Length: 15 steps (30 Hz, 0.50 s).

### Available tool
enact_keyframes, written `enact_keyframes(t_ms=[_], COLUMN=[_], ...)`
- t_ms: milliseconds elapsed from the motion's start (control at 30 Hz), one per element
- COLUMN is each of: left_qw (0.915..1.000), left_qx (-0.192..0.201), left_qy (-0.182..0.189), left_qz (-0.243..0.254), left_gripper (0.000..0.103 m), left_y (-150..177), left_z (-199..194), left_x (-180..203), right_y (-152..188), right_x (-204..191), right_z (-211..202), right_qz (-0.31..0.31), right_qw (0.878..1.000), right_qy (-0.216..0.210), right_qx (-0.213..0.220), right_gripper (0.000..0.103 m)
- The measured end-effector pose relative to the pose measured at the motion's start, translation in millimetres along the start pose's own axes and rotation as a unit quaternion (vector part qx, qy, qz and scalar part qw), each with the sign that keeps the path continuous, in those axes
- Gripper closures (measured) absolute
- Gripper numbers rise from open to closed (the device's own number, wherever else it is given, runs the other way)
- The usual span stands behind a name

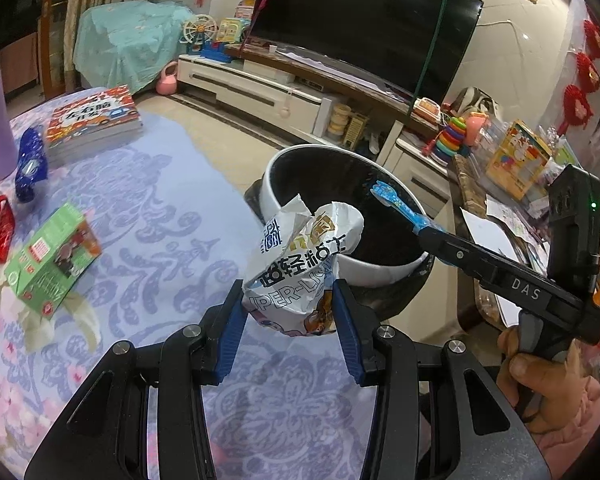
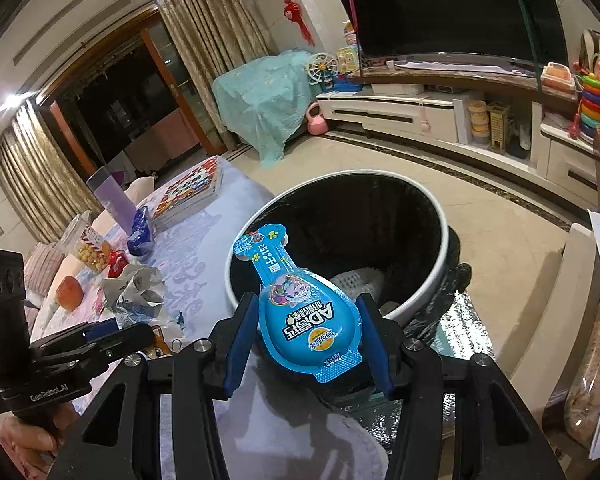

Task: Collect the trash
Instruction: 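Carry the white wrapper and blue packet with both tools over the trash bin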

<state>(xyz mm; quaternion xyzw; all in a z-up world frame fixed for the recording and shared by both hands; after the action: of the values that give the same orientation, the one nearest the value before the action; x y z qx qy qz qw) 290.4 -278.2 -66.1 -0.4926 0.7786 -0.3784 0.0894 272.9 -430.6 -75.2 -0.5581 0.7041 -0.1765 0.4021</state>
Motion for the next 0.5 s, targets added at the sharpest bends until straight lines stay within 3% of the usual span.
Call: enact_keyframes(t_ms=[500], left_qw=[0.9995], left_qx=[0.003], left_qy=[0.003], left_qz=[0.032], left_gripper=[0.061], left_y=[-35.9], left_z=[23.7], left_x=[22.6], right_y=[-21.5], right_x=[26.6], right_z=[12.6], right_qz=[0.000], right_qw=[1.000], right_qy=[0.017], right_qx=[-0.005], right_gripper=[0.052])
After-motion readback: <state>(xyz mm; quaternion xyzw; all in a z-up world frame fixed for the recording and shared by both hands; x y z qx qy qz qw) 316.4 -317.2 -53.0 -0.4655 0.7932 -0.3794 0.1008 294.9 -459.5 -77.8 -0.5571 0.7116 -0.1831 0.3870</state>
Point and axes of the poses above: each gripper's, at about its wrist camera, not at the fingertips, and z roughly the way its jaws point, x to its right, y to its underside, the point moved 8 cm from there along z, roughly the way its jaws point, and after that the axes turned 1 degree about x, right-handed, at the moved point
